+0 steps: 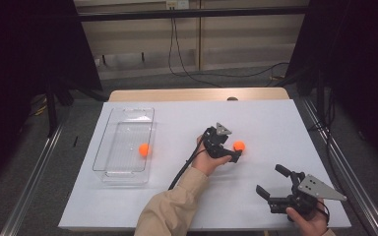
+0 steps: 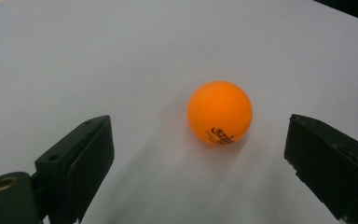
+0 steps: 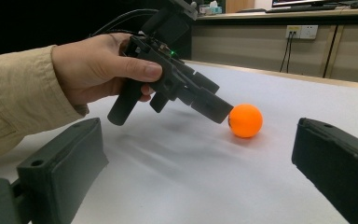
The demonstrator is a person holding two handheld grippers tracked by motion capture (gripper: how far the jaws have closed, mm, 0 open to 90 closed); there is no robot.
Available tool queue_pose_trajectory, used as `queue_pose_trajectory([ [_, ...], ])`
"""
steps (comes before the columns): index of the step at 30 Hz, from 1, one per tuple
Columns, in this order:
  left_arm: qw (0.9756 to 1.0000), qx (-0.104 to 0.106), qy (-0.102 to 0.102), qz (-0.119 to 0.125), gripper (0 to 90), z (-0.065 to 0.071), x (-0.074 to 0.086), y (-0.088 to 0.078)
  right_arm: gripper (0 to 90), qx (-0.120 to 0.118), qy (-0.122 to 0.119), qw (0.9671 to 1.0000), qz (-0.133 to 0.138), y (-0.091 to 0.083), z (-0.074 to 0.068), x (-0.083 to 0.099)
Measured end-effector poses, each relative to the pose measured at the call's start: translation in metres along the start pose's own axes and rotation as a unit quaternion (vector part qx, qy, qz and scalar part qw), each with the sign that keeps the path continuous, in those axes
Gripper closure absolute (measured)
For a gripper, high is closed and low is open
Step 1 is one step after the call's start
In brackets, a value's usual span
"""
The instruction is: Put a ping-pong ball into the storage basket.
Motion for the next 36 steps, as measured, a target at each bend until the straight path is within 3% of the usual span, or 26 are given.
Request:
queue_pose_trajectory([
  [25,1.0,0.003,0.002,0.001,9.1,0.004,-0.002,0.011,1.8,-0.001,-0.002,1.0,0.0,0.0,0.0,0.0],
  [36,0.9999,0.016,-0.003,-0.004,22.3,0.005,0.001,0.019,1.8,0.0,0.0,1.0,0.001,0.0,0.0,0.0],
])
Point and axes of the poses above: each handheld gripper's, and its own axes: y roughly forward along the jaws, x roughly out of its underside, z roughly to its right, the point moved 9 cm from there along y, roughly forward along the jaws, and after that the axes turned 11 degrees about z, right-handed, at the moved point
